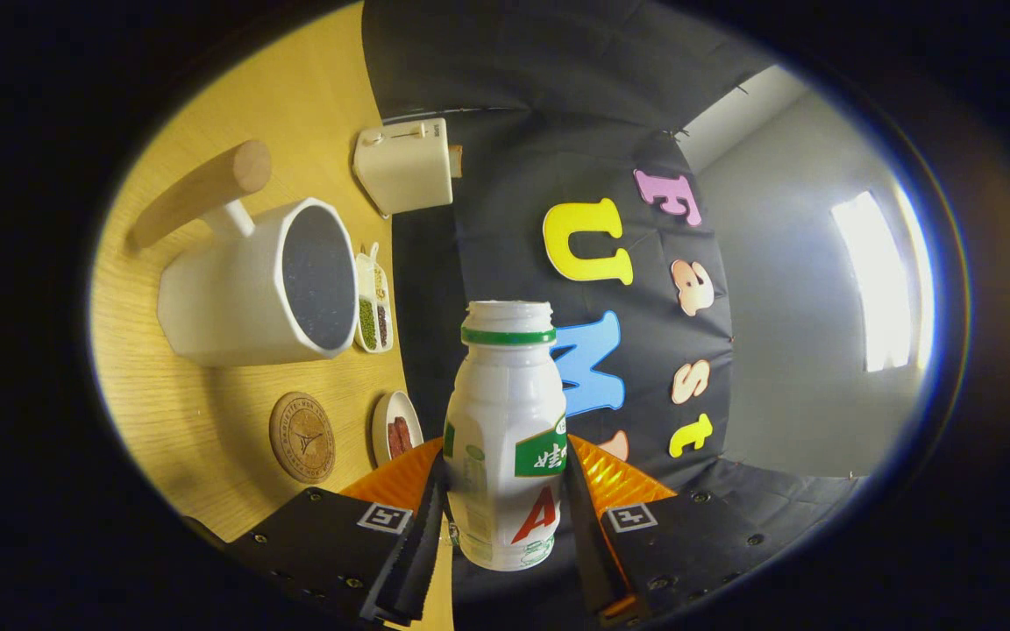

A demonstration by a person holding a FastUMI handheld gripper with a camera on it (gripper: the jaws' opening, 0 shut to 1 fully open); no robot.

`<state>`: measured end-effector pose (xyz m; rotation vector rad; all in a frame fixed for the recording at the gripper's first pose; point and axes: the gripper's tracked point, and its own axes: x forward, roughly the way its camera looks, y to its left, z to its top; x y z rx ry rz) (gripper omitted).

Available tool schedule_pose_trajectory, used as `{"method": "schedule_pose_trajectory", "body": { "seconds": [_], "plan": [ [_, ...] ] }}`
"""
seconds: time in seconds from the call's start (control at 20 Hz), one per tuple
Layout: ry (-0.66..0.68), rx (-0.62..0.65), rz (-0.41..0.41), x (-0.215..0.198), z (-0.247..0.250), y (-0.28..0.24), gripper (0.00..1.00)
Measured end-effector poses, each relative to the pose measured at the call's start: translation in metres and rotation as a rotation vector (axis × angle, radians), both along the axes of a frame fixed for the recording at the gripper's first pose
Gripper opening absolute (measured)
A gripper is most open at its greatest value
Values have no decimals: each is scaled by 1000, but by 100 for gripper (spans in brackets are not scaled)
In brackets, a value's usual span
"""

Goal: Take the bottle from table, then pour the juice into the cup, finally place the bottle on the coaster

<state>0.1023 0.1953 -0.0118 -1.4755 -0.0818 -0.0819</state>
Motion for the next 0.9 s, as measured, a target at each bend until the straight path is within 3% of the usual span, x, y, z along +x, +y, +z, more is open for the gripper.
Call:
{"method": "schedule_pose_trajectory", "body": {
  "seconds": [0.9],
  "plan": [
    [-19, -219, 9, 0, -2, 12, 66]
  ]
}}
